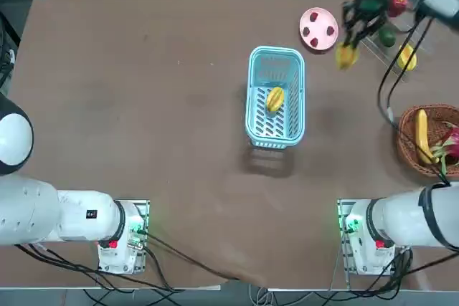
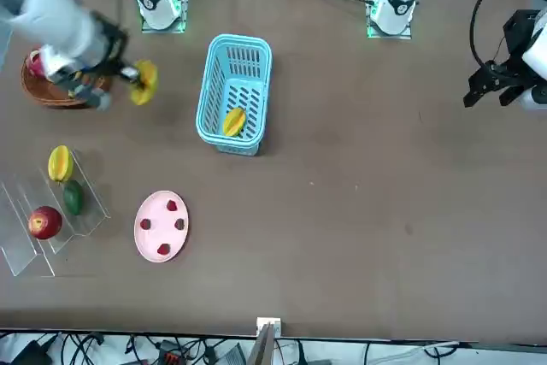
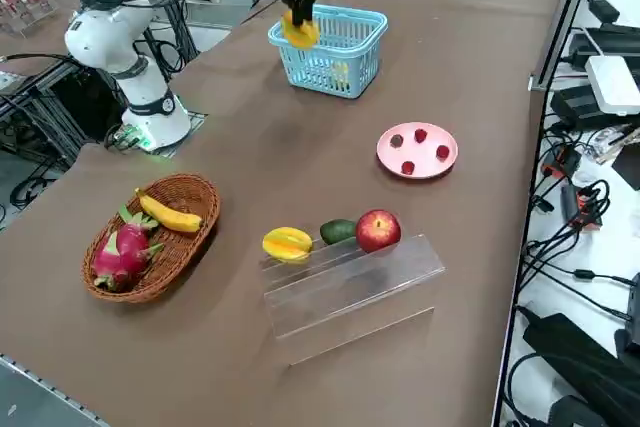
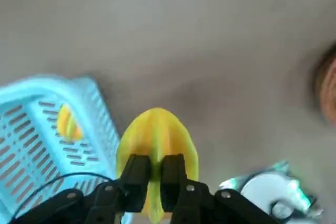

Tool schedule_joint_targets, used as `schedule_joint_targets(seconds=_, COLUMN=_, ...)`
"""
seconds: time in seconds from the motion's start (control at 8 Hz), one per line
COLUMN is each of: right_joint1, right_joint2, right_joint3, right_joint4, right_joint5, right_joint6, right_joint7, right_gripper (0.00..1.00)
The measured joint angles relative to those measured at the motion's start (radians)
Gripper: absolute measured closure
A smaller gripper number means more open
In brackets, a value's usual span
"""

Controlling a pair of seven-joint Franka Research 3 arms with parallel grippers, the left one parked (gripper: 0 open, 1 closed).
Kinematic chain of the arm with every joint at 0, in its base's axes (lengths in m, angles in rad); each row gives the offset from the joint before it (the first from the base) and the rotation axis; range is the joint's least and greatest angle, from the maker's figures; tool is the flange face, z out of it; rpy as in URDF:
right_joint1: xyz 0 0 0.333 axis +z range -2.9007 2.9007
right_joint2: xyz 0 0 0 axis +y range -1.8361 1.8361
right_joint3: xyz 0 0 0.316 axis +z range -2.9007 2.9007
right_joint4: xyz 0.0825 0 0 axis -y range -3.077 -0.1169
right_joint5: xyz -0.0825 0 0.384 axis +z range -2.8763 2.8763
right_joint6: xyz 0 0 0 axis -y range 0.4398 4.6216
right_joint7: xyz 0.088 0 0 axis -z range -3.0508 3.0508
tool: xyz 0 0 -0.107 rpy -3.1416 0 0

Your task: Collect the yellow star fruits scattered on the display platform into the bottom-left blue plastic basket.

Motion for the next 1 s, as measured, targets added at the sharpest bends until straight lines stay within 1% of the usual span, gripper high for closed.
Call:
schedule_joint_targets(seconds=0.12, right_joint1=0.099, right_joint2=-0.016, right_joint3=0.001, right_joint4=-0.040, right_joint5=0.007, right_joint6=0.044, right_joint7=0.127, right_gripper=0.83)
schedule_joint_targets(seconds=0.25, right_joint1=0.186, right_joint2=-0.021, right_joint3=0.002, right_joint4=-0.080, right_joint5=0.015, right_joint6=0.132, right_joint7=0.249, right_gripper=0.83)
schedule_joint_targets(seconds=0.38, right_joint1=0.260, right_joint2=-0.012, right_joint3=0.001, right_joint4=-0.113, right_joint5=0.018, right_joint6=0.226, right_joint7=0.355, right_gripper=0.83)
schedule_joint_targets(seconds=0.5, right_joint1=0.314, right_joint2=0.013, right_joint3=0.001, right_joint4=-0.131, right_joint5=0.019, right_joint6=0.305, right_joint7=0.434, right_gripper=0.83)
schedule_joint_targets(seconds=0.62, right_joint1=0.348, right_joint2=0.048, right_joint3=0.000, right_joint4=-0.137, right_joint5=0.019, right_joint6=0.364, right_joint7=0.481, right_gripper=0.83)
schedule_joint_targets(seconds=0.75, right_joint1=0.363, right_joint2=0.082, right_joint3=-0.002, right_joint4=-0.136, right_joint5=0.019, right_joint6=0.393, right_joint7=0.493, right_gripper=0.83)
schedule_joint_targets(seconds=0.88, right_joint1=0.366, right_joint2=0.111, right_joint3=-0.007, right_joint4=-0.136, right_joint5=0.018, right_joint6=0.401, right_joint7=0.493, right_gripper=0.81)
schedule_joint_targets(seconds=1.0, right_joint1=0.366, right_joint2=0.130, right_joint3=-0.012, right_joint4=-0.136, right_joint5=0.018, right_joint6=0.402, right_joint7=0.492, right_gripper=0.67)
